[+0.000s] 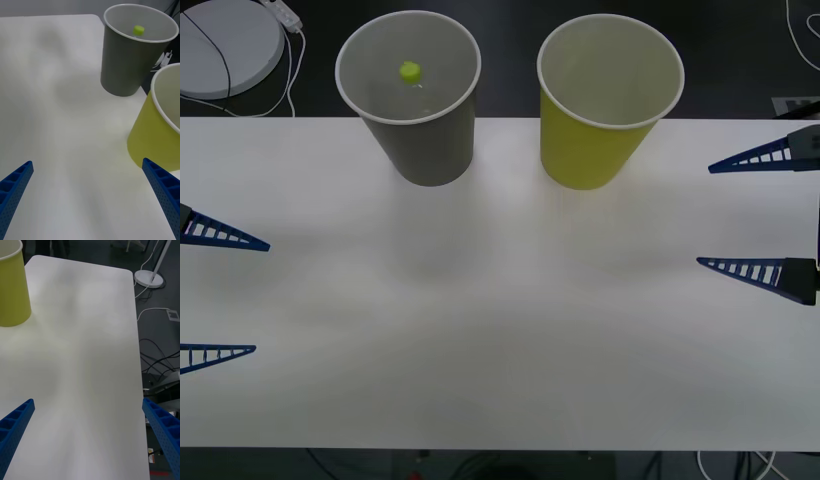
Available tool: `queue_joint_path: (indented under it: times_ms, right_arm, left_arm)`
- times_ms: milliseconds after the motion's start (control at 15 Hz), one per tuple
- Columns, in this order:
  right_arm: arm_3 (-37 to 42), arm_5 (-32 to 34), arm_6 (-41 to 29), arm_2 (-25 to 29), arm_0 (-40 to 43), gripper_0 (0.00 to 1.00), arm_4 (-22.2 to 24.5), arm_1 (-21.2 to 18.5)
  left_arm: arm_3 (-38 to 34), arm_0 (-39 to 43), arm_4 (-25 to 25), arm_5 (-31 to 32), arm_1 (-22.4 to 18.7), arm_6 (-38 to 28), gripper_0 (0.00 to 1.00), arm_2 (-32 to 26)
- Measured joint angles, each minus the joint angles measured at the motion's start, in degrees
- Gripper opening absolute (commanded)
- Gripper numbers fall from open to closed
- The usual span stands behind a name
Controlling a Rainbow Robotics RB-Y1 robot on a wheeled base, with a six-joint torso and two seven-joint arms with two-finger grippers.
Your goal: Put the can into the green bin and the plastic bottle into the gray bin
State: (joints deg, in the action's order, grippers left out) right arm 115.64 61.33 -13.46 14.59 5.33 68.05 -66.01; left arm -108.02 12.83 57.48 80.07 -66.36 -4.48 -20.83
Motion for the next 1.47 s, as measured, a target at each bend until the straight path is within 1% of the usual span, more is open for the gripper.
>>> queue_joint_path:
  times_ms: [267, 467, 733, 1467]
  right_arm:
    - [-0.02, 2.01, 1.59, 0.51, 1.97, 1.0, -2.19, 0.0]
    - [-0.04, 4.8, 2.7, 2.2, 4.2, 1.0, -3.76, -0.01]
    - [0.37, 5.37, 4.29, 3.34, 6.56, 1.0, -5.64, 0.0]
    - [0.31, 5.31, 5.92, 3.35, 6.89, 1.0, -6.43, 1.15]
  left_arm:
    - [0.0, 0.0, 0.0, 0.0, 0.0, 0.0, 1.0, 0.0]
    - [0.0, 0.0, 0.0, 0.0, 0.0, 0.0, 1.0, 0.0]
    - [0.0, 0.0, 0.0, 0.0, 0.0, 0.0, 1.0, 0.0]
    - [0.0, 0.0, 0.0, 0.0, 0.0, 0.0, 1.0, 0.0]
